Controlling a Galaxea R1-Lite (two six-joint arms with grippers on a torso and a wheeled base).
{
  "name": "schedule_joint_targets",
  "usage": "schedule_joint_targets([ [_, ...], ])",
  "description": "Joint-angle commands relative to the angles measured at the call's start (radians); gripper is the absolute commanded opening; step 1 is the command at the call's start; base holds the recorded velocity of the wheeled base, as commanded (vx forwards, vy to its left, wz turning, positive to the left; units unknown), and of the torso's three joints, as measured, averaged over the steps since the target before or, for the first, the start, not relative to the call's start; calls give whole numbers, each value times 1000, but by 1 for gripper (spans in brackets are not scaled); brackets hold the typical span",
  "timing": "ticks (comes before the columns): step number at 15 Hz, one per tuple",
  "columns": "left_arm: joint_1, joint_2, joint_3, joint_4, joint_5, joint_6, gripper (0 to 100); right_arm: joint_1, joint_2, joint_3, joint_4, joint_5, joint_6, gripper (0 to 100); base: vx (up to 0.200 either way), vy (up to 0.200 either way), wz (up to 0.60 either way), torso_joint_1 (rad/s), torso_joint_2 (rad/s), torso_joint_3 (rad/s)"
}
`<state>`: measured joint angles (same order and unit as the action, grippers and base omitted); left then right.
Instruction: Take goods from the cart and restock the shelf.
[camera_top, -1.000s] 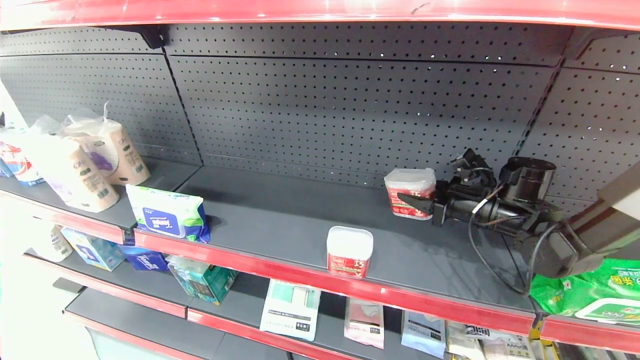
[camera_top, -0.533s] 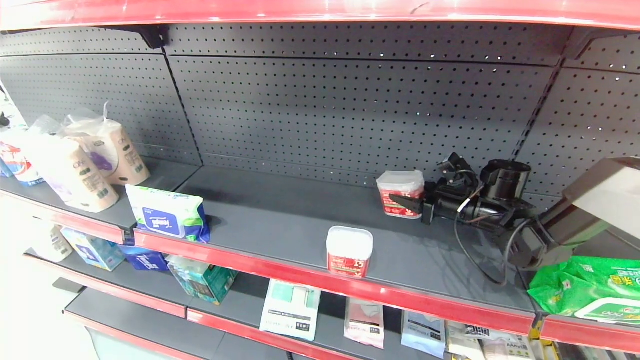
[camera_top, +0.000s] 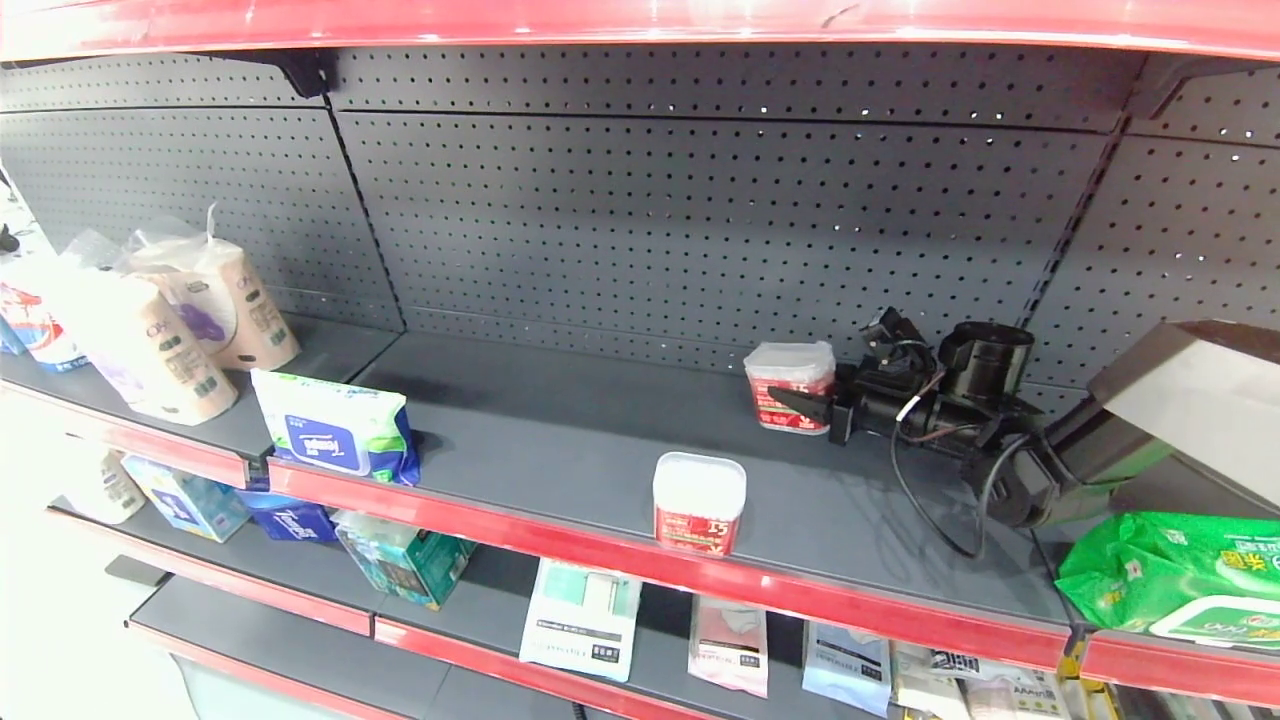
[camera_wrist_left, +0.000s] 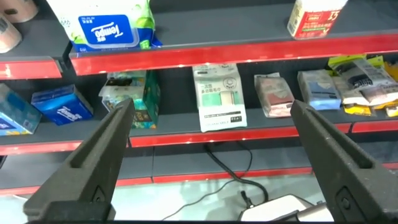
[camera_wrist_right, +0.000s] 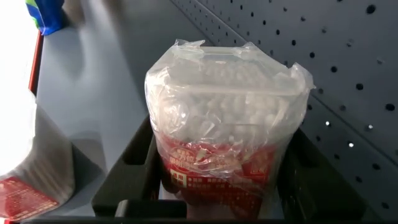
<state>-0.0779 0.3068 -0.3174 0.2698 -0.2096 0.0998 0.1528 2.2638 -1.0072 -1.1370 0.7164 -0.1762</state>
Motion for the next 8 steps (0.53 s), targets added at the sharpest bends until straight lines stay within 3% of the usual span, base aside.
schedule_joint_targets([
  [1, 0, 6, 5, 3, -1, 0, 100, 2, 14, -8, -1, 0, 0, 0, 0, 0, 0, 0, 0, 0],
  [8, 0, 2, 20, 5, 2, 0, 100, 22, 68, -56, -1, 23, 11, 0, 0, 0, 0, 0, 0, 0],
])
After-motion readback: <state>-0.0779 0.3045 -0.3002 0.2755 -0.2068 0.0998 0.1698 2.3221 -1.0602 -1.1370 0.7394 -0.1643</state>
